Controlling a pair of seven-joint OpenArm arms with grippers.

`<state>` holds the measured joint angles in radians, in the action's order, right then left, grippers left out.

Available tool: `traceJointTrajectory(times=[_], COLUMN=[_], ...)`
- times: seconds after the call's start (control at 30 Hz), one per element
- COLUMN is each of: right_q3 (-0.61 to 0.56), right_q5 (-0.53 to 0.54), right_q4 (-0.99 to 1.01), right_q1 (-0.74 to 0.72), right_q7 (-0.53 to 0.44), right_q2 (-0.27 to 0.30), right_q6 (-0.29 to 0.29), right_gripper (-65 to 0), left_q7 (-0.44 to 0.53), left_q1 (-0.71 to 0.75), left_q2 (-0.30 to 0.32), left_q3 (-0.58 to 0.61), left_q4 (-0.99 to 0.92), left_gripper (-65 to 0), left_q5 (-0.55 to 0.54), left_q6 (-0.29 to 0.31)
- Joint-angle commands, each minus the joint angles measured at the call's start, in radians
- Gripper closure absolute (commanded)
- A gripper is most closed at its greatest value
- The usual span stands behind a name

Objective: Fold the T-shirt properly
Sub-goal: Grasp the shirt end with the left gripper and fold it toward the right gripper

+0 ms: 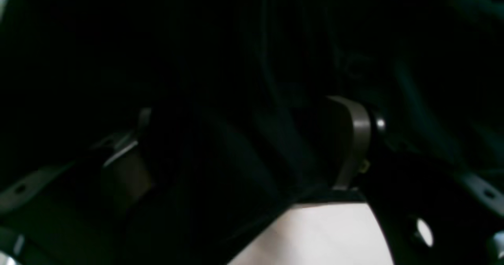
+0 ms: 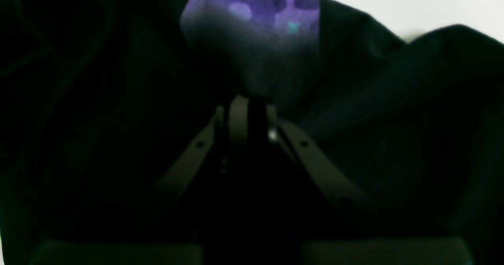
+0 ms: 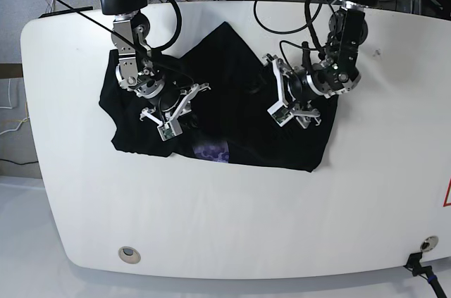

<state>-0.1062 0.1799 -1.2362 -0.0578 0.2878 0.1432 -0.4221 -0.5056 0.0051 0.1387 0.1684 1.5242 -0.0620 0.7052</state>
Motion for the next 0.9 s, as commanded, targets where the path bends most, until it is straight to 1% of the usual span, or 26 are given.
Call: traceJointTrajectory(times=[0.0, 0.07, 0.13, 0.23, 0.4, 0.53, 0.67, 0.73, 0.77, 0.87], right_q3=[-0.01, -0.01, -0.01, -0.01, -0.01, -0.01, -0.005, -0.003, -0.003, -0.002], right_q5=[-0.059, -0.059, -0.059, -0.059, -0.059, -0.059, -0.058, -0.058, -0.058, -0.058], right_q4=[0.017, 0.017, 0.017, 0.016, 0.014, 0.009, -0.106, -0.181, -0.224, -0.362], right_q1=[0.02, 0.02, 0.02, 0.02, 0.016, 0.014, 0.023, 0.029, 0.029, 0.029], right_q7=[0.133, 0.133, 0.133, 0.133, 0.133, 0.133, 0.138, 0.166, 0.184, 0.248], right_q2=[0.0, 0.0, 0.0, 0.0, 0.0, 0.0, 0.0, 0.0, 0.0, 0.0], right_q6=[-0.005, -0.005, -0.005, -0.005, -0.005, -0.005, 0.002, 0.004, 0.006, 0.006], right_gripper=[0.0, 0.0, 0.0, 0.0, 0.0, 0.0, 0.0, 0.0, -0.8, -12.1], left_q7=[-0.006, -0.034, -0.032, -0.031, -0.029, -0.028, -0.028, -0.028, -0.028, -0.028], left_q1=[-0.04, -0.043, -0.046, -0.093, -0.118, -0.129, -0.136, -0.136, -0.132, -0.124], left_q2=[-0.004, -0.006, -0.007, -0.004, -0.004, 0.014, 0.016, 0.016, 0.016, 0.016], left_q3=[-0.014, -0.065, -0.114, -0.169, -0.277, -0.277, -0.277, -0.277, -0.277, -0.277], left_q4=[0.114, 0.144, 0.121, 0.022, -0.136, -0.244, -0.268, -0.268, -0.268, -0.267], left_gripper=[-46.6, -46.6, -46.6, -46.6, -46.6, -46.6, -46.6, -46.6, -46.6, -46.6], left_q5=[-0.058, -0.06, -0.06, -0.06, -0.06, -0.063, -0.063, -0.063, -0.063, -0.065], left_q6=[-0.007, -0.007, -0.007, -0.007, -0.007, -0.007, -0.007, -0.007, -0.007, -0.007])
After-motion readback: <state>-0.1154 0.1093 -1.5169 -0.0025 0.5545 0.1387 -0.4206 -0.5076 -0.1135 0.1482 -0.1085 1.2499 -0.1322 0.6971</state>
